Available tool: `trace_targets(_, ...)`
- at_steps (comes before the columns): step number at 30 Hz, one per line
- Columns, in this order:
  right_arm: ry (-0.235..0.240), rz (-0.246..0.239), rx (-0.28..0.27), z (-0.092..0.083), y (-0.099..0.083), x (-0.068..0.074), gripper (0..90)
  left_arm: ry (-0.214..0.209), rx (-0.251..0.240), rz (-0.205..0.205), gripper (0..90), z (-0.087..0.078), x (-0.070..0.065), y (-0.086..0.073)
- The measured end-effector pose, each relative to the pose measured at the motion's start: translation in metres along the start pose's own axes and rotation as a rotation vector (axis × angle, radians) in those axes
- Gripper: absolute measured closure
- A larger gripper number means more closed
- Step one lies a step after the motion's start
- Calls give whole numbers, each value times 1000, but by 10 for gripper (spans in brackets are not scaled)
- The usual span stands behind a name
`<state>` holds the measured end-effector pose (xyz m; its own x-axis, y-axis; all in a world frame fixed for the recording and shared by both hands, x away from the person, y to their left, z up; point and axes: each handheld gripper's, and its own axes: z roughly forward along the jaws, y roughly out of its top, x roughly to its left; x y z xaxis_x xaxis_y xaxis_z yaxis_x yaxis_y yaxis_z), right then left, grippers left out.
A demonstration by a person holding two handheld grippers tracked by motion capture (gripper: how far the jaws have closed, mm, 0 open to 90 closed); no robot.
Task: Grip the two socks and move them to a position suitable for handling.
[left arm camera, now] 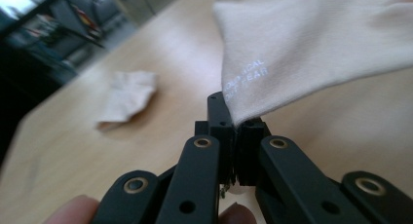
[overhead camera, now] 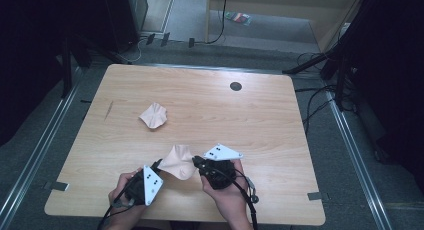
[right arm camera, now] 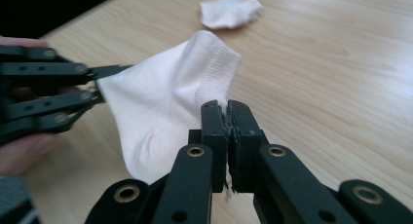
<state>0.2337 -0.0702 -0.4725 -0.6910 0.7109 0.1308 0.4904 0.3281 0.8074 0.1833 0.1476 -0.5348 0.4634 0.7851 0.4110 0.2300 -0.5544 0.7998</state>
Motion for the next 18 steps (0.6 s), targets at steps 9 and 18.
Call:
trace_targets(9,-71,8,115,7,-21,-34,880,-309,10,-140,596,13,-4,-4)
trace_targets(18,-107,37,72,-1,-25,-55,522,-367,-67,-383,406,14,45,-11)
